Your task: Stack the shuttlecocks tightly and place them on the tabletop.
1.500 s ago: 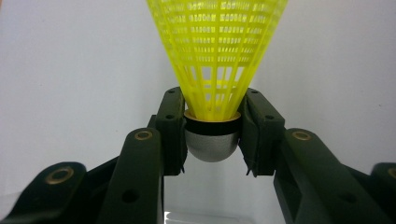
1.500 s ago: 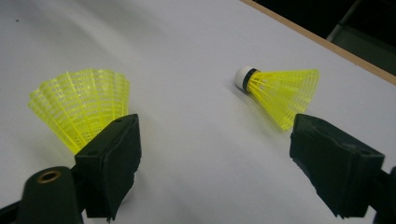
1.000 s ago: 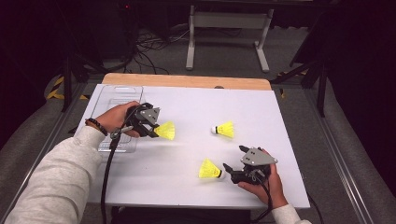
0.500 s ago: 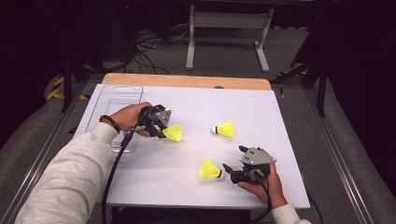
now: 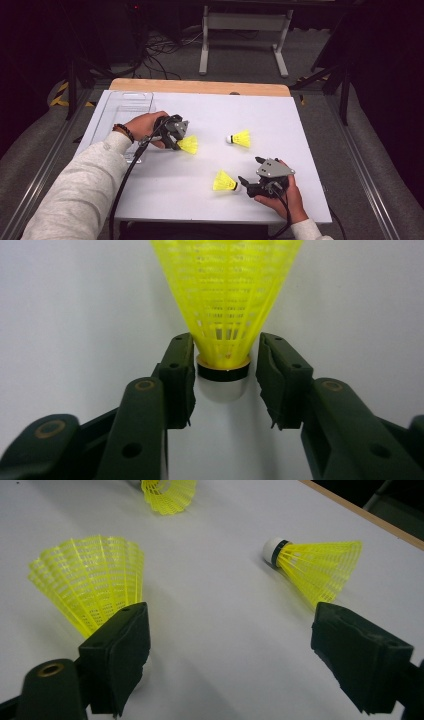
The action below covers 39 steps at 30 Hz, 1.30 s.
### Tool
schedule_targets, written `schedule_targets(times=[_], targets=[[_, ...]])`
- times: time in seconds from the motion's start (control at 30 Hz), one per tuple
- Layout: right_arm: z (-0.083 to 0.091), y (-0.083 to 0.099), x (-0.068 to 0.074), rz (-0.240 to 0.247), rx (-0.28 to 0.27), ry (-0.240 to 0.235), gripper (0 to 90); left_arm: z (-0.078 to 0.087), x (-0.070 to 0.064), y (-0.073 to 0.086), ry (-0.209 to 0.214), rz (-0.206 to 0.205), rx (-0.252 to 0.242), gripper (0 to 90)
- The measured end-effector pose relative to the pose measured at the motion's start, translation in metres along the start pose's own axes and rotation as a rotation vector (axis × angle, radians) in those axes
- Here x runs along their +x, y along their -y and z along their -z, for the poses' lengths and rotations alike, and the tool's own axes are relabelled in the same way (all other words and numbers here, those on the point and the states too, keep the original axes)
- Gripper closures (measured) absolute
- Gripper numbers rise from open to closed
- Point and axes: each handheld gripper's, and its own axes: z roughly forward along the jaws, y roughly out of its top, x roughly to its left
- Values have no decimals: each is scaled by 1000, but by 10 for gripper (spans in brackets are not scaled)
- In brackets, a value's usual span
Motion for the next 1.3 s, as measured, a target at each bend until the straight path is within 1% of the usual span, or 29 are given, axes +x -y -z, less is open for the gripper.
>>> schedule_targets(times=[0.03, 0.07, 0.13, 0.23, 0.27, 0.3, 0.33, 0.37, 0.43, 0.47, 0.5, 0.57, 0.6, 0.63, 0.67, 0.73, 0.8, 0.9, 0.93, 0.97, 1.07, 1.1, 1.13, 1.17, 1.23, 1.3], targets=[[0, 0, 0, 0, -1, 1, 166, 0, 0, 0, -4, 1, 3, 558], [0, 0, 0, 1, -2, 2, 163, 0, 0, 1, -6, 8, 1, 538], [1, 0, 0, -1, -3, 2, 162, 1, -1, 1, -4, 6, -3, 505], [1, 0, 0, 0, -3, -1, 162, 3, -2, 1, -13, 17, -10, 484], [1, 0, 0, 2, -5, 1, 161, 5, -1, 1, -33, 12, -15, 466], [1, 0, 0, 2, -5, 1, 161, 5, -1, 1, -33, 12, -15, 465], [1, -1, 0, 0, -6, -2, 160, 7, -1, 1, -48, 3, -22, 460], [1, -1, 0, 0, -6, -2, 160, 7, -1, 1, -48, 3, -22, 450], [1, 0, 0, -2, -6, -1, 160, 9, -2, 1, -43, 4, -33, 448], [1, 0, 0, -2, -6, -2, 160, 10, -2, 1, -39, 12, -36, 437], [1, 0, 0, -1, -6, -1, 160, 11, -2, 1, -50, 9, -42, 418], [1, -1, -1, 0, -10, -5, 160, 14, -4, 2, -68, 23, -60, 399], [2, -1, 0, 0, -9, 0, 160, 16, -5, 2, -76, 21, -71, 366], [2, -1, -1, 0, -9, -2, 160, 18, -6, 3, -73, 25, -81, 358], [2, -1, -1, -1, -10, -3, 160, 19, -7, 3, -83, 32, -88, 353], [2, -1, -1, -2, -10, -3, 159, 21, -8, 3, -87, 33, -99, 321], [2, -1, 0, 3, -13, -3, 159, 24, -9, 3, -82, 31, -124, 319], [2, -1, -1, 1, -18, 0, 159, 29, -13, 2, -92, 33, -166, 308], [2, -1, -1, 1, -17, 2, 160, 32, -15, 3, -97, 41, -192, 306], [2, -1, -1, 0, -17, 1, 159, 32, -15, 3, -97, 41, -192, 294], [2, -1, -1, 0, -18, 4, 160, 38, -19, 4, -109, 54, -245, 281], [3, -1, -2, -3, -20, 4, 159, 40, -21, 5, -117, 59, -257, 275], [3, -1, -2, -3, -20, 4, 159, 43, -23, 5, -136, 58, -272, 275], [3, -1, -2, -3, -21, 8, 159, 45, -25, 6, -141, 61, -292, 269], [5, -2, -3, -4, -31, 14, 159, 48, -28, 7, -164, 71, -307, 247], [5, -2, -3, -3, -33, 18, 159, 52, -32, 9, -184, 77, -324, 243]])
